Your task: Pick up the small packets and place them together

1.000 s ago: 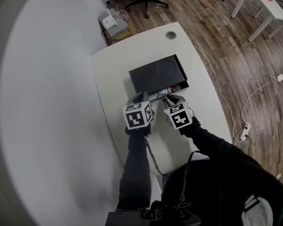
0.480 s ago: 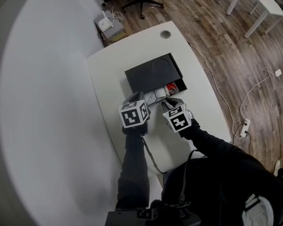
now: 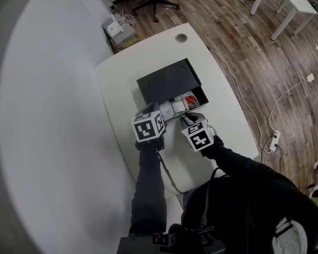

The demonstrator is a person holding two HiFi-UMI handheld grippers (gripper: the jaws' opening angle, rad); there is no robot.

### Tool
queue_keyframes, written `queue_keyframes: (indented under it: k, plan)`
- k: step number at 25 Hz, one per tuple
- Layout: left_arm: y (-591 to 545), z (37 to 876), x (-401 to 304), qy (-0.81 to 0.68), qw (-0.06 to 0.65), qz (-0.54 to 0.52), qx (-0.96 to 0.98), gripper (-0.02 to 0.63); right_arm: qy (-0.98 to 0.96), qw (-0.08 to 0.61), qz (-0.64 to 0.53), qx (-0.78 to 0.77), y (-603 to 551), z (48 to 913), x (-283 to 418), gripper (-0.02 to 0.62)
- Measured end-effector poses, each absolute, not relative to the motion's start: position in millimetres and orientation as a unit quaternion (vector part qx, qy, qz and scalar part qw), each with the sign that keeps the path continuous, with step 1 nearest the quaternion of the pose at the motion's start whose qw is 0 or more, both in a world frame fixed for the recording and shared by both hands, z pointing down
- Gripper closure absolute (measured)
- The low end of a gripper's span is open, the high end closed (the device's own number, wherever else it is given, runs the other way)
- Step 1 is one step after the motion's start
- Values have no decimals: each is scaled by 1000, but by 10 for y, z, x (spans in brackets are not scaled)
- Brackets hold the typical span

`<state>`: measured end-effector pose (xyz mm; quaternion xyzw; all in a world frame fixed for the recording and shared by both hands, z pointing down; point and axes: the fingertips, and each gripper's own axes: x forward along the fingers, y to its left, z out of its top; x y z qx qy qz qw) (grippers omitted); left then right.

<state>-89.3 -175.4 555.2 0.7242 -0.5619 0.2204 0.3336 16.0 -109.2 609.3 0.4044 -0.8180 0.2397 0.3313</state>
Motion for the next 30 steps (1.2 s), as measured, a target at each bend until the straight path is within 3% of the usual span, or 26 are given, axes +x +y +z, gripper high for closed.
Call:
queue_keyframes:
  k: [19, 30]
  plan:
    - [-1695, 5591, -868, -562, 346, 222, 718, 606, -816, 337, 249, 399, -798, 6124, 207, 523]
    - [-1563, 5362, -936, -579, 346, 166, 719, 606, -821, 331, 275, 376, -768, 6129, 188, 520]
